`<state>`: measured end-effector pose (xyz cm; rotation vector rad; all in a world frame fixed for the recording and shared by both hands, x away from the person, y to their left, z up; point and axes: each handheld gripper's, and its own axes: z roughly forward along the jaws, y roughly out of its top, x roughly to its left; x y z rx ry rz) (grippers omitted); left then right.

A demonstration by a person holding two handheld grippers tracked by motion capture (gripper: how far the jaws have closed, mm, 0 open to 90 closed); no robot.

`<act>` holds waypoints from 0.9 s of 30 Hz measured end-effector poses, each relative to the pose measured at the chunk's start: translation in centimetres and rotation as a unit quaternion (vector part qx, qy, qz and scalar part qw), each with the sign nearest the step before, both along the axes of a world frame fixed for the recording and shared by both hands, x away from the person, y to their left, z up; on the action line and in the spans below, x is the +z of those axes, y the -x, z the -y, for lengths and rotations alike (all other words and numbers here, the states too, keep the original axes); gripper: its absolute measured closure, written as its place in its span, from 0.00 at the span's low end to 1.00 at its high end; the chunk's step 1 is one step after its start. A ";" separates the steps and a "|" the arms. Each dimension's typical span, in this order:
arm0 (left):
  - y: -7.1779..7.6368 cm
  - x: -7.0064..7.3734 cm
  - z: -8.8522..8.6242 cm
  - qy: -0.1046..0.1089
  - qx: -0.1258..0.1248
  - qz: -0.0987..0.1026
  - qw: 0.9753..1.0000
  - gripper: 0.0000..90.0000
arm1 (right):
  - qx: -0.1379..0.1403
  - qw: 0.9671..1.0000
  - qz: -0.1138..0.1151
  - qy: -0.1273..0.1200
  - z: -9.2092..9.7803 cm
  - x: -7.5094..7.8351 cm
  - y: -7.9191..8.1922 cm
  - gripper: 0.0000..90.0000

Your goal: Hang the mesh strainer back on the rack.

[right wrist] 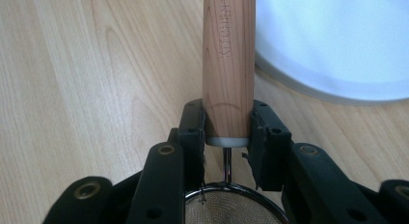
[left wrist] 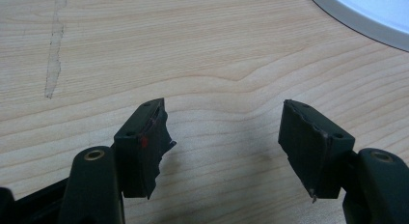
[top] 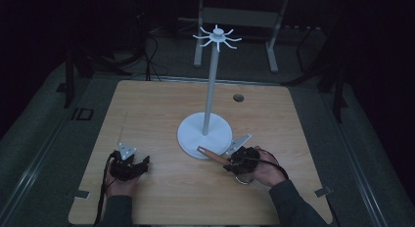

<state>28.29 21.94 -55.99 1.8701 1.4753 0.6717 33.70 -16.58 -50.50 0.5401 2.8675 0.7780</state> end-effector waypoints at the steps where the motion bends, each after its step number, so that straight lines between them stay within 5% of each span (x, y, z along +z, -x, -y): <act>1: 0.0 0.0 0.0 0.000 0.000 0.000 1.000 0.38 | -0.002 1.000 0.003 -0.003 0.1 0.1 0.0 0.78; 15: 0.0 0.1 0.0 -0.002 0.000 0.001 1.000 0.38 | -0.028 0.996 0.056 -0.062 0.8 1.9 -0.1 0.78; 27: 0.0 0.1 0.0 -0.001 0.001 0.001 1.000 0.38 | -0.051 0.990 0.073 -0.113 1.6 3.0 -0.5 0.78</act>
